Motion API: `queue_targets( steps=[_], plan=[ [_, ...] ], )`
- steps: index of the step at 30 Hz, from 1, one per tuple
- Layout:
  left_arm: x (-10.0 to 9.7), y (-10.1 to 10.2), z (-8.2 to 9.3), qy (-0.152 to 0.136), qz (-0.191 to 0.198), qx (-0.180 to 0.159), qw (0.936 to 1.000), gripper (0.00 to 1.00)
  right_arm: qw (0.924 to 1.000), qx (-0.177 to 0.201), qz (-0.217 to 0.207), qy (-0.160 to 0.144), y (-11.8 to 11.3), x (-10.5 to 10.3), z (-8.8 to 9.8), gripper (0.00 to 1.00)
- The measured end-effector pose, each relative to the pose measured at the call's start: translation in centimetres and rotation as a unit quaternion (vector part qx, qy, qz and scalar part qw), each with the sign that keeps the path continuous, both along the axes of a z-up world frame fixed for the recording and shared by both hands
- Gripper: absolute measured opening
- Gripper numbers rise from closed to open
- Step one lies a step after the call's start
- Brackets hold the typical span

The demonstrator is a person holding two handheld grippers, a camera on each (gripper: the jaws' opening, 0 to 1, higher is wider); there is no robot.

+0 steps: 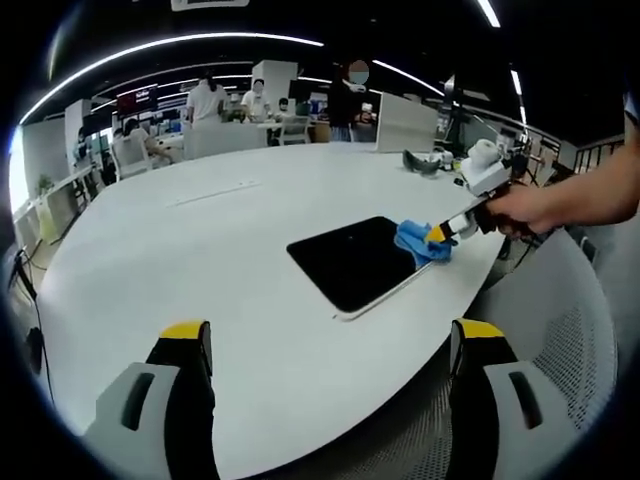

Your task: Wipe the mirror surface with the cleaning cloth until all visible marks leave the cleaned area.

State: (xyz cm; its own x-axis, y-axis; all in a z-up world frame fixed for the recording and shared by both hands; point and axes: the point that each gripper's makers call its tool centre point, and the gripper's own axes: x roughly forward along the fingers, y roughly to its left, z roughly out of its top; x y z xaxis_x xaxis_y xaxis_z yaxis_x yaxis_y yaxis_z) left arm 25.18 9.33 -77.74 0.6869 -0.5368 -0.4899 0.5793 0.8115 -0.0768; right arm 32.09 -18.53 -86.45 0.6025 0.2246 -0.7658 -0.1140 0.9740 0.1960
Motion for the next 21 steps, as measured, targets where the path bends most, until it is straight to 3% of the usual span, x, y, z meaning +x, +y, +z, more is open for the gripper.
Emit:
queue_targets(
  steps=[17, 21],
  plan=[
    [0.1, 0.1, 0.1, -0.005, 0.001, 0.000, 1.0000, 0.99, 0.9999, 0.002, -0.010, -0.003, 0.1, 0.1, 0.0, 0.01],
    [0.1, 0.0, 0.0, -0.005, 0.000, 0.000, 1.0000, 0.99, 0.9999, 0.012, -0.001, 0.006, 1.6, -0.1, 0.2, 0.01]
  ],
)
